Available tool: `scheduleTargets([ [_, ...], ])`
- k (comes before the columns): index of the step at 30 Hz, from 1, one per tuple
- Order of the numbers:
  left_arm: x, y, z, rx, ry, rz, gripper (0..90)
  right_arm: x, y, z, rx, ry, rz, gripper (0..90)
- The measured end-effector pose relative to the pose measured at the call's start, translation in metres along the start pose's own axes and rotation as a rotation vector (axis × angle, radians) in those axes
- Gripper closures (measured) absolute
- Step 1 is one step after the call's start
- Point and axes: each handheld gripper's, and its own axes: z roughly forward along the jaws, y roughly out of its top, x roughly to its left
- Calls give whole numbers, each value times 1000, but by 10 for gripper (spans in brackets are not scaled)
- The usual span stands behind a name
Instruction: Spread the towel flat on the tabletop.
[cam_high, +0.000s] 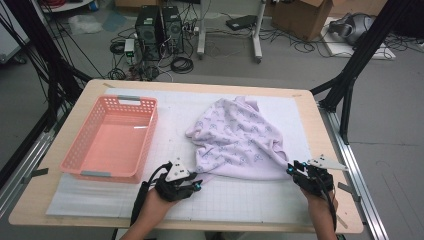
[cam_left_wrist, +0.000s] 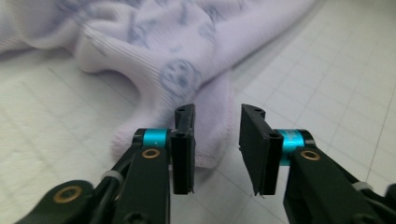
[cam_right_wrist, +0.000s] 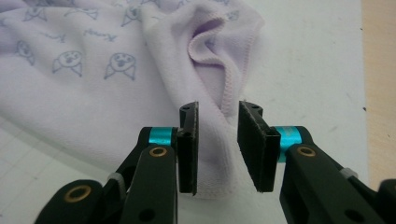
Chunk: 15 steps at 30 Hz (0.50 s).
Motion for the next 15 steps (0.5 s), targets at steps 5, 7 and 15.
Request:
scheduleTargets([
  [5, -2, 1, 8, 33, 19, 0, 522, 4, 0, 6, 16, 51, -25, 644],
  [7, -5, 1, 9, 37, 47, 15, 542, 6, -2, 11, 33, 100, -27, 592],
  [15, -2, 0, 5, 34, 82, -34, 859, 7, -11, 23, 101, 107, -54, 709],
])
